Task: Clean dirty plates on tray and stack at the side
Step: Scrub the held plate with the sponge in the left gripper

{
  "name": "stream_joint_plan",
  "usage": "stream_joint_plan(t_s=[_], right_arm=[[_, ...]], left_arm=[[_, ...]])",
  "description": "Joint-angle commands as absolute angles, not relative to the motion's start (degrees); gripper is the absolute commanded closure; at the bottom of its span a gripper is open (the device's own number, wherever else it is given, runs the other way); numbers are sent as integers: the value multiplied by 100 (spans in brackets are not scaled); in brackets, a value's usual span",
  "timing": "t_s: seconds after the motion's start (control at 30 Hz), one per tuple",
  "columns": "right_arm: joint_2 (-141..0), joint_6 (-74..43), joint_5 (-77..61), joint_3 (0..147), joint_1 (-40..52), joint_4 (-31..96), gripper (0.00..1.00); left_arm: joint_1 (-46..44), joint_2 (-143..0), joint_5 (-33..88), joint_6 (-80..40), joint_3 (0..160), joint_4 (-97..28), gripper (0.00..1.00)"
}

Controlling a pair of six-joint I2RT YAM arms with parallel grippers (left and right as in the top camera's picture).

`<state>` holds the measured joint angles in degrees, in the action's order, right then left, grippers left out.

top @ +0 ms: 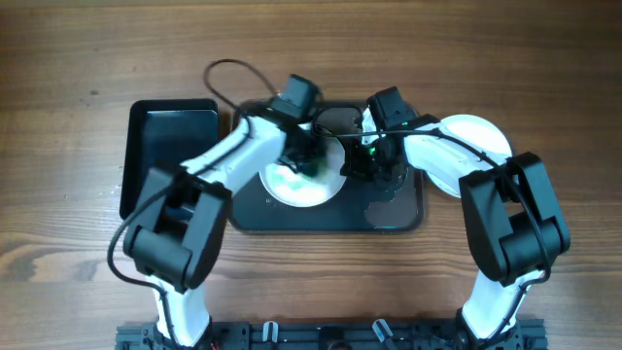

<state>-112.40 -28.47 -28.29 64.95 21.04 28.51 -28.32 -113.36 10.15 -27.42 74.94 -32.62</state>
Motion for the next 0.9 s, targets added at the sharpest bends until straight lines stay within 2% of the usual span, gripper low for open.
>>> stream_joint_plan(t_s=[0.0, 0.17, 0.27, 0.37, 0.5, 0.67, 0.77, 0.87], right_arm=[[-11404, -2801, -2753, 6311, 2097, 2939, 96], [-11404, -2803, -2755, 6311, 2097, 2919, 96], [-11404, -2801, -2753, 6309, 2097, 2921, 96], [-11404, -2834, -2755, 6309, 2097, 2915, 96], [-11404, -2847, -2755, 6309, 2097, 2917, 96], [-11404, -2849, -2755, 6309, 2097, 2917, 96], [-11404, -2867, -2755, 6309, 2097, 2912, 96], [-11404, -2858, -2755, 6309, 2097, 2917, 96]], left_arm=[[-2963, -11343, 766, -2668, 7446, -3166, 96], [-2602, -11343, -1017, -3522, 7448, -3450, 96], [-2410, -11340, -1684, -3579, 7448, -3918, 96], [-2388, -11340, -1800, -3669, 7446, -4493, 96], [-2512, -11340, -738, -3374, 7446, -5146, 96], [-2652, -11340, 2357, -1304, 7446, -5172, 96], [-2622, -11340, 2641, -1240, 7446, -4945, 96], [-2488, -11340, 2436, -1721, 7446, -4366, 96]])
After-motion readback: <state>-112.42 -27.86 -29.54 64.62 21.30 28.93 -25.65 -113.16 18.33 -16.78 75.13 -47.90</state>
